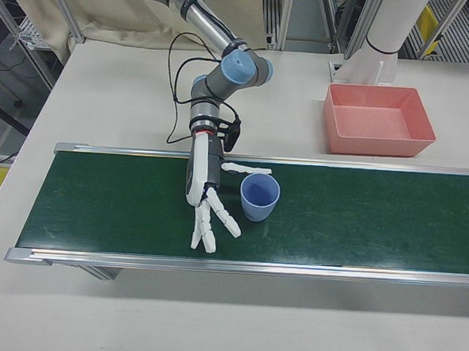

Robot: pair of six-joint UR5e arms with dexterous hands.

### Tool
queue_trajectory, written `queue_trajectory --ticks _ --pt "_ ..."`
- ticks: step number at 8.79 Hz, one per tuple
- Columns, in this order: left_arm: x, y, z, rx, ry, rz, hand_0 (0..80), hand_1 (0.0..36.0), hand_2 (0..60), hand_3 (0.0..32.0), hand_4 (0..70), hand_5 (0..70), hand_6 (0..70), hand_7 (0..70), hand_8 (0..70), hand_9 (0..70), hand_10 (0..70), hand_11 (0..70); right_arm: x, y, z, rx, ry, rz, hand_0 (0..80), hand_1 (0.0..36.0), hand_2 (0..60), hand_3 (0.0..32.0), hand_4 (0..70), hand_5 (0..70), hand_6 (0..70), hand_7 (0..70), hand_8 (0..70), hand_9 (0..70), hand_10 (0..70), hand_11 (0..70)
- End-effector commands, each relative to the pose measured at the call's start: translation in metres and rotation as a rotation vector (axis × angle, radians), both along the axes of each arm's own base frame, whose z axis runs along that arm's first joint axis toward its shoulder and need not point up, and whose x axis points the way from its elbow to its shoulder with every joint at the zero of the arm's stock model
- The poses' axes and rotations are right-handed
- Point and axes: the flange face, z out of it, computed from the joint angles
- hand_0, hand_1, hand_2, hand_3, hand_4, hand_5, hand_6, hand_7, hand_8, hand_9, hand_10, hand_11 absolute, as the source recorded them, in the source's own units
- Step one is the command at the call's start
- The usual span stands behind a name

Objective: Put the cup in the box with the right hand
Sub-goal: 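Reach the right hand to the blue cup on the belt, then close the right hand around the blue cup and lift it off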

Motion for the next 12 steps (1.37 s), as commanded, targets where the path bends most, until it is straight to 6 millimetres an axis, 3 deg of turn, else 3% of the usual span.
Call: queue_trajectory --ticks 1,2,3,4,5,6,7,8,9,11,12 --pt "0.0 0.0 0.001 -0.001 0.0 0.0 0.0 0.0 0.0 0.0 0.0 0.0 0.0 0.0 0.0 0.0 0.0 0.0 0.007 0.0 0.005 -0.008 0.007 0.01 56.3 23.2 0.8 0.0 0.0 8.2 6.3 21.5 8.8 14.0 0.4 3.1" --pt "0.0 0.0 0.001 -0.001 0.0 0.0 0.0 0.0 0.0 0.0 0.0 0.0 0.0 0.0 0.0 0.0 0.0 0.0 0.01 -0.001 0.007 -0.011 0.013 0.015 54.8 28.3 24.7 0.0 0.0 9.2 10.9 39.8 12.2 22.8 2.9 7.0" --pt "0.0 0.0 0.001 -0.001 0.0 0.0 0.0 0.0 0.0 0.0 0.0 0.0 0.0 0.0 0.0 0.0 0.0 0.0 0.015 -0.001 0.007 -0.021 0.021 0.025 51.7 34.6 60.0 0.0 0.0 11.0 17.0 66.9 19.5 37.5 10.0 17.5" --pt "0.0 0.0 0.001 -0.001 0.0 0.0 0.0 0.0 0.0 0.0 0.0 0.0 0.0 0.0 0.0 0.0 0.0 0.0 0.027 0.0 0.006 -0.052 0.047 0.042 47.3 36.0 60.0 0.0 8.2 14.7 28.6 70.0 35.7 59.8 33.4 50.0" --pt "0.0 0.0 0.0 0.0 0.0 0.0 0.0 0.0 0.0 0.0 0.0 0.0 0.0 0.0 0.0 0.0 0.0 0.0 0.036 0.001 0.002 -0.067 0.061 0.054 47.5 36.0 60.0 0.0 31.5 19.0 39.6 70.0 51.9 70.0 59.0 70.0" --pt "0.0 0.0 0.0 0.0 0.0 0.0 0.0 0.0 0.0 0.0 0.0 0.0 0.0 0.0 0.0 0.0 0.0 0.0 0.043 -0.001 0.002 -0.071 0.064 0.067 49.6 36.0 60.0 0.0 55.1 21.5 46.7 70.0 64.6 70.0 70.0 70.0" --pt "0.0 0.0 0.0 0.0 0.0 0.0 0.0 0.0 0.0 0.0 0.0 0.0 0.0 0.0 0.0 0.0 0.0 0.0 0.046 -0.001 0.002 -0.072 0.063 0.073 49.8 36.0 60.0 0.0 62.8 22.7 49.7 70.0 70.0 70.0 70.0 70.0" --pt "0.0 0.0 0.0 0.0 0.0 0.0 0.0 0.0 0.0 0.0 0.0 0.0 0.0 0.0 0.0 0.0 0.0 0.0 0.05 0.001 0.0 -0.068 0.059 0.076 50.7 36.0 60.0 0.0 67.4 22.9 50.1 70.0 70.0 70.0 70.0 70.0" --pt "0.0 0.0 0.0 0.0 0.0 0.0 0.0 0.0 0.0 0.0 0.0 0.0 0.0 0.0 0.0 0.0 0.0 0.0 0.057 0.008 -0.017 -0.04 0.034 0.077 51.4 36.0 60.0 0.0 70.0 22.6 49.0 70.0 70.0 70.0 70.0 70.0" --pt "0.0 0.0 0.0 0.0 0.0 0.0 0.0 0.0 0.0 0.0 0.0 0.0 0.0 0.0 0.0 0.0 0.0 0.0 0.069 0.027 -0.087 0.053 -0.015 0.067 49.6 36.0 60.0 0.0 64.3 21.8 46.5 70.0 69.9 70.0 70.0 70.0" --pt "0.0 0.0 0.0 0.0 0.0 0.0 0.0 0.0 0.0 0.0 0.0 0.0 0.0 0.0 0.0 0.0 0.0 0.0 0.07 0.054 -0.142 0.109 -0.005 0.034 49.2 36.0 60.0 0.0 69.1 21.3 46.4 70.0 69.7 70.0 70.0 70.0"
